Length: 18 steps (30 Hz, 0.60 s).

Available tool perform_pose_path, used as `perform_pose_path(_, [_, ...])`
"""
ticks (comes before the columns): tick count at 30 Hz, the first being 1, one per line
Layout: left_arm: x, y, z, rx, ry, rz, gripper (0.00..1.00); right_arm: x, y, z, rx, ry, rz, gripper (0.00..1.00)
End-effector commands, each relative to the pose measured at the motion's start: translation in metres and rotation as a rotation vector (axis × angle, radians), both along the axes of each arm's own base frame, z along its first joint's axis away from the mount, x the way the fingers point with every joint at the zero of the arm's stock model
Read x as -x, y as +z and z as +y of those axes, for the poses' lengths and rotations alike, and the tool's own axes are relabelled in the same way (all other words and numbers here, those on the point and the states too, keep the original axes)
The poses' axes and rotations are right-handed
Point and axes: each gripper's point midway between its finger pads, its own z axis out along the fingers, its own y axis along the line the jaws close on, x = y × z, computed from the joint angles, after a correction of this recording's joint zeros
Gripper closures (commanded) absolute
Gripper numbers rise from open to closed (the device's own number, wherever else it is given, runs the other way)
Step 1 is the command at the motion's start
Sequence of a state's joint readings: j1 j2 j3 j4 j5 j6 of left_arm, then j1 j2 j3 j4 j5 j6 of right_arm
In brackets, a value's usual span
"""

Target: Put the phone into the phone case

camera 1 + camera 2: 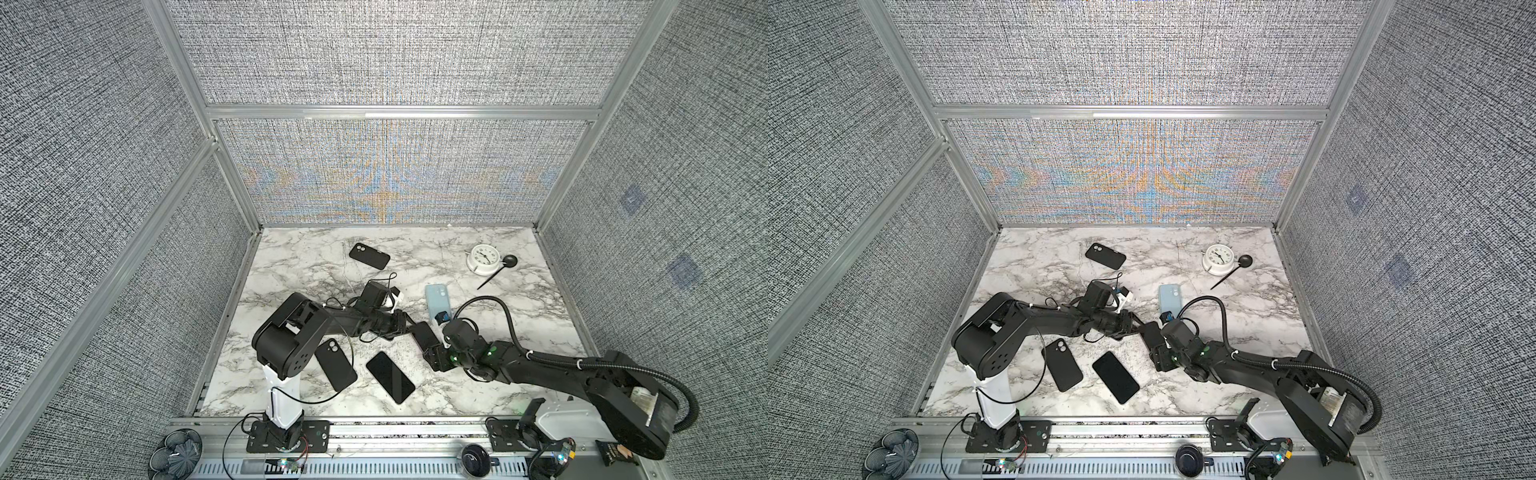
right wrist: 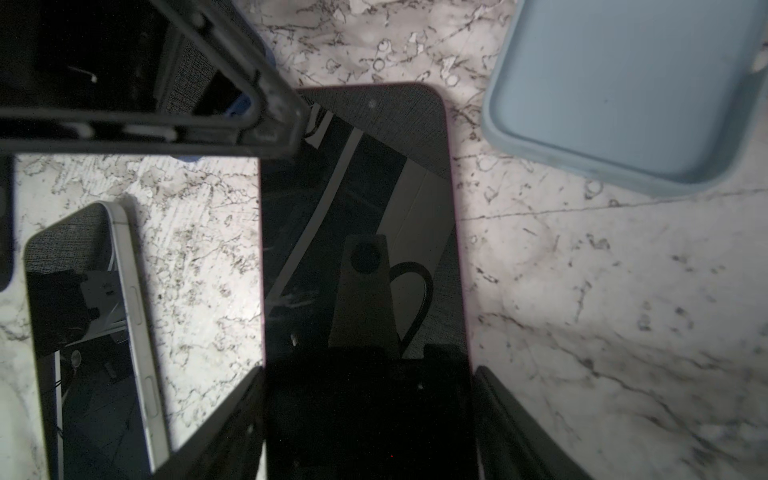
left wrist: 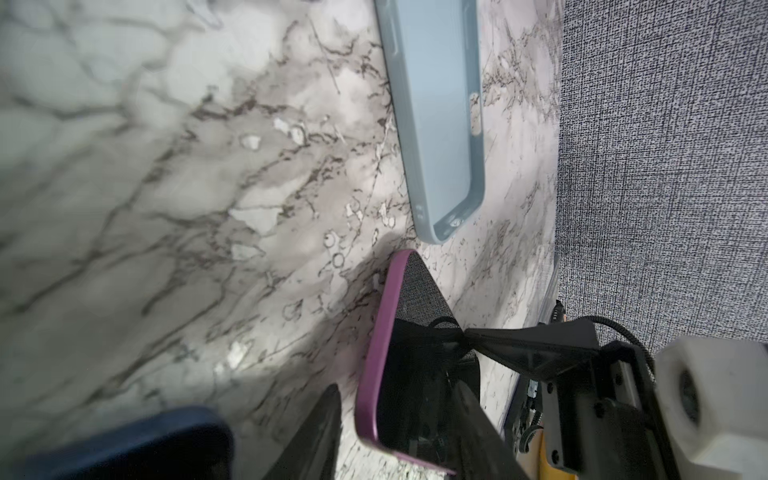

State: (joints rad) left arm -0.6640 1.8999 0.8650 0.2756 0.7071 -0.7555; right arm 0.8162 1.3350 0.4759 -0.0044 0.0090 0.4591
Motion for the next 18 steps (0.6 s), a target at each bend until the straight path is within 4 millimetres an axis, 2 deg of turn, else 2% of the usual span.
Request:
perform_pose_path(1, [-0.0026, 0.0025, -0.004, 0.024, -0.015, -0.021, 0.61, 0.0258, -0.0209, -0.0128, 0.058, 0.022, 0.128, 0.3])
perform_pose_path(11, [-0.002, 0.0026, -0.0053, 0.037, -0.02, -0.02, 0.77, 0.0256, -0.0246, -0.0125, 0.07, 0.033, 0.132, 0.31])
perform_pose_path(18, [0.0026, 0.0071, -0.0038, 0.048, -0.029, -0.019, 0.84, 0.0245, -0.0281, -0.0138, 0.093, 0.036, 0.136, 0.29])
